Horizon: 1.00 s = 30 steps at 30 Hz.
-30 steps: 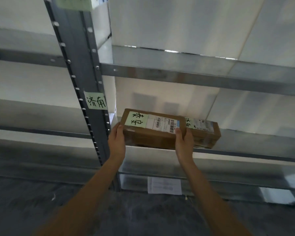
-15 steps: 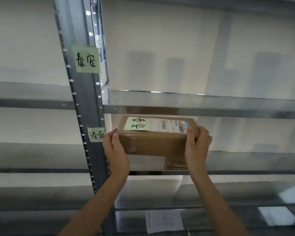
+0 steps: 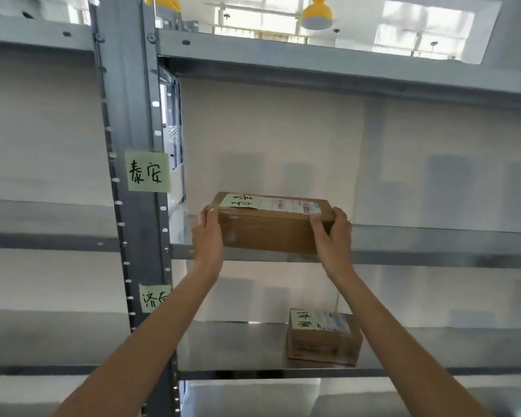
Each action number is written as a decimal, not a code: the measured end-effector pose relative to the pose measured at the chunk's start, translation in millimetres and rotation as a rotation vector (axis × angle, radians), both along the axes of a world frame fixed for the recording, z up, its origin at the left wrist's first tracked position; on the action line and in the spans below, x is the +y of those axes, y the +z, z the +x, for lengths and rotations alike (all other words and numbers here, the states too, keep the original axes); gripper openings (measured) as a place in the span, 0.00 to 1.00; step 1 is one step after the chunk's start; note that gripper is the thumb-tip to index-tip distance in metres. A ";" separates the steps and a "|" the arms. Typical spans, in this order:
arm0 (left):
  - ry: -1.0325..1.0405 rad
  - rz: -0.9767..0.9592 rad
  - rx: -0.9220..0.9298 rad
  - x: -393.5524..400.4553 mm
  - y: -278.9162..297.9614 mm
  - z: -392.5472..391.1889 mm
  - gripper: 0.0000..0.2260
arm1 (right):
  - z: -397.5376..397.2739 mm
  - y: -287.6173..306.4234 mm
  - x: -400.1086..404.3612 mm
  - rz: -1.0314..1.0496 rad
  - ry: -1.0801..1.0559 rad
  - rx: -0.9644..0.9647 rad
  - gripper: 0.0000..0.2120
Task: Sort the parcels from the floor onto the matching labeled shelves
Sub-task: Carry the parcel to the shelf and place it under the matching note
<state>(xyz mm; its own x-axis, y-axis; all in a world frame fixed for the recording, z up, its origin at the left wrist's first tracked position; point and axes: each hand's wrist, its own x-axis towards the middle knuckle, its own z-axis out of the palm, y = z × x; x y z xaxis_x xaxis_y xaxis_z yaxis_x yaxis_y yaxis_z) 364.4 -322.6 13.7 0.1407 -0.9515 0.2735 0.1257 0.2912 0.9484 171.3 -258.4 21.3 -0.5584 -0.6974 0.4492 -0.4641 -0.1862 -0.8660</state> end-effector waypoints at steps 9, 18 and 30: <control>-0.014 0.119 -0.090 -56.5 -16.9 -24.3 0.25 | -31.1 -13.3 -59.1 0.113 0.046 0.015 0.29; 0.055 0.042 -0.093 -83.0 -16.7 -47.1 0.13 | -47.1 -17.2 -90.9 0.105 0.061 0.029 0.29; 0.187 0.029 -0.109 -92.6 -27.2 -61.2 0.09 | -56.1 -34.2 -107.3 0.029 0.071 -0.008 0.30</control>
<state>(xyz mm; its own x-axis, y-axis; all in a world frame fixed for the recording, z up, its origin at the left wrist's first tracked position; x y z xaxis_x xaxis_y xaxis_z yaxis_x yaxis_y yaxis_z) 303.2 -415.2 -13.5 0.2866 -0.9193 0.2697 -0.0320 0.2722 0.9617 115.2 -365.7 -12.8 -0.5104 -0.7481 0.4242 -0.4437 -0.1935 -0.8750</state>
